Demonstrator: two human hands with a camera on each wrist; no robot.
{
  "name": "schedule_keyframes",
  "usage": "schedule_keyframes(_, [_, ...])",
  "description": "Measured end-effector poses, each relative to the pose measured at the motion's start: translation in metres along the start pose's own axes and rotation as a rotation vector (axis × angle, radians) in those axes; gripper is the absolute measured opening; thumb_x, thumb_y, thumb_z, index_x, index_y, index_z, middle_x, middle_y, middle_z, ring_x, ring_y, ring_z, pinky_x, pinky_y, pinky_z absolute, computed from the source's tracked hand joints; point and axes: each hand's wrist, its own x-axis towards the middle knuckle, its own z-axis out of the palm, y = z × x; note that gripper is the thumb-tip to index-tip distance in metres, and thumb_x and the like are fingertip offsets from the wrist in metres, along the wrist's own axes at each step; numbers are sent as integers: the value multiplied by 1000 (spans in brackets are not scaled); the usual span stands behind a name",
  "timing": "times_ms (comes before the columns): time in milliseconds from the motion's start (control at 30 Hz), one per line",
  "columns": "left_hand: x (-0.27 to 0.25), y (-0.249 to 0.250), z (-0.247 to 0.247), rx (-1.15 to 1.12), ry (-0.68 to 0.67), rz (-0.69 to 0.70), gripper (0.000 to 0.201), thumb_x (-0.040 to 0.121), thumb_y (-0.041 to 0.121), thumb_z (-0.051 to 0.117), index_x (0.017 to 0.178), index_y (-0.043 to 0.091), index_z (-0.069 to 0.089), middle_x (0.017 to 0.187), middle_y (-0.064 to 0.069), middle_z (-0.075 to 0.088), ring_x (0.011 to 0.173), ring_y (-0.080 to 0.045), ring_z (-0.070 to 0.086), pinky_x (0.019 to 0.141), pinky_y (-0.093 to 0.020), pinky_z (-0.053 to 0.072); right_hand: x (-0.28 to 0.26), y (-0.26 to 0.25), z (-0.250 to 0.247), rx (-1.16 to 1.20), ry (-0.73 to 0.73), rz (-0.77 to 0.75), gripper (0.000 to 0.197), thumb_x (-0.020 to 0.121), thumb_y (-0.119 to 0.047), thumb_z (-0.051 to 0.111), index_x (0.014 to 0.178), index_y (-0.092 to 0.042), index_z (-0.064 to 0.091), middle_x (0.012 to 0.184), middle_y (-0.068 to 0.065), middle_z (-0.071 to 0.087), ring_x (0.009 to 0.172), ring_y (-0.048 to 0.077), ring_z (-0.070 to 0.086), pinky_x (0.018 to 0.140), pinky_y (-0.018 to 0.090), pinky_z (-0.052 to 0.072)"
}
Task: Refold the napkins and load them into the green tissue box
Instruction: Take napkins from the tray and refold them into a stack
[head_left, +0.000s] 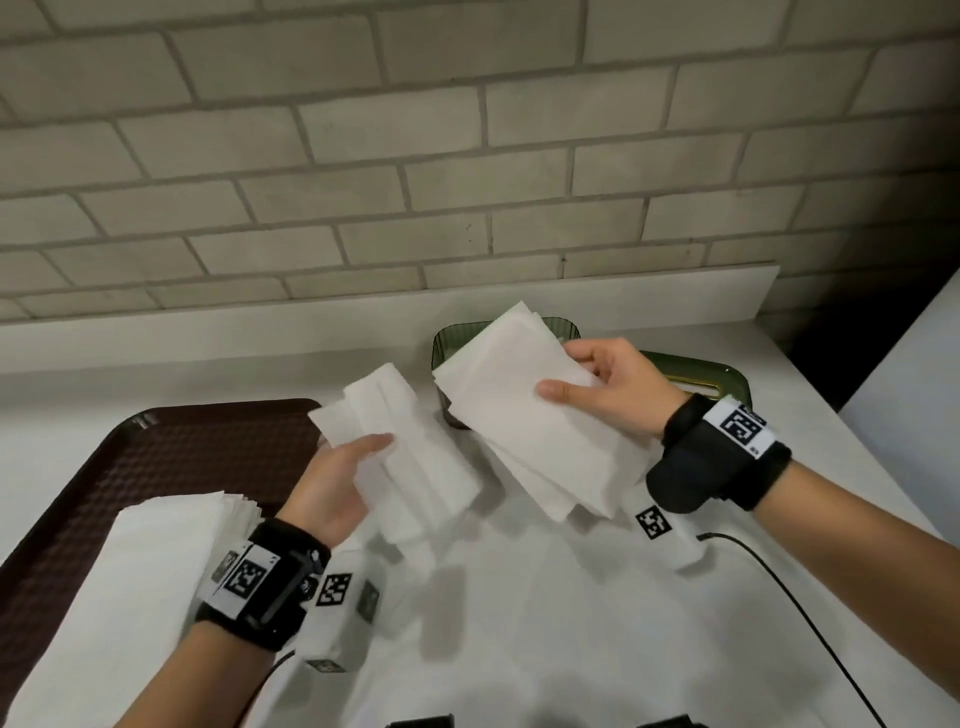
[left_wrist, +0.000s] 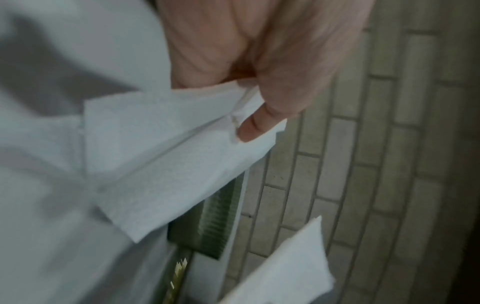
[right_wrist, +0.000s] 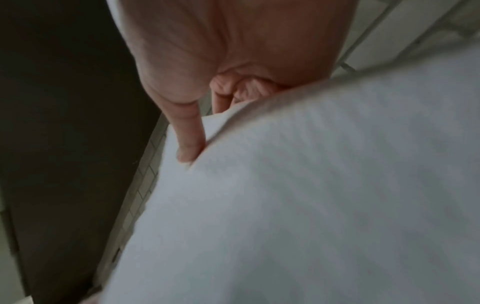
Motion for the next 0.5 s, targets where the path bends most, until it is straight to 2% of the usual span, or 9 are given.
schedule_keyframes(67, [-6, -4, 8, -231, -117, -127, 33, 97, 22, 53, 125, 6, 63, 124, -15, 67, 109, -28, 66, 101, -43, 46, 1, 2, 5, 77, 29, 8, 26, 86, -10, 68, 110, 0, 66, 98, 7, 75, 79, 16, 72, 71, 27, 59])
schedule_keyframes(133, [-10, -10, 17, -375, -257, -173, 51, 96, 44, 49, 135, 12, 57, 138, -12, 58, 127, -29, 56, 113, -45, 34, 2, 3, 12, 168, 58, 35, 22, 89, -10, 65, 109, -1, 67, 99, 10, 74, 79, 17, 72, 72, 27, 59])
schedule_keyframes(200, [-15, -14, 27, -376, -340, -182, 64, 92, 61, 43, 134, 16, 59, 140, -11, 56, 131, -29, 52, 115, -46, 31, 3, 5, 19, 239, 57, 70, 15, 91, -9, 63, 105, -5, 68, 96, 8, 74, 77, 16, 71, 70, 26, 58])
schedule_keyframes(233, [-16, -17, 31, -366, -369, -185, 67, 91, 65, 41, 135, 16, 59, 141, -12, 56, 132, -29, 51, 115, -47, 30, 4, 6, 23, 244, 49, 79, 14, 91, -10, 63, 104, -6, 68, 95, 8, 75, 76, 16, 71, 70, 26, 58])
schedule_keyframes(333, [-21, -21, 45, -348, -417, -177, 66, 93, 58, 43, 142, 14, 49, 143, -15, 52, 135, -32, 46, 116, -48, 29, 6, 11, 32, 127, 25, 61, 24, 90, -15, 66, 111, -3, 67, 103, 15, 74, 86, 25, 71, 80, 38, 57])
schedule_keyframes(500, [-23, -21, 62, -203, -429, -122, 50, 97, 39, 47, 138, 10, 51, 137, -17, 58, 127, -29, 56, 106, -46, 45, 8, 19, 52, -45, -18, 36, 35, 80, -26, 77, 110, -12, 67, 98, 8, 75, 87, 26, 72, 81, 46, 58])
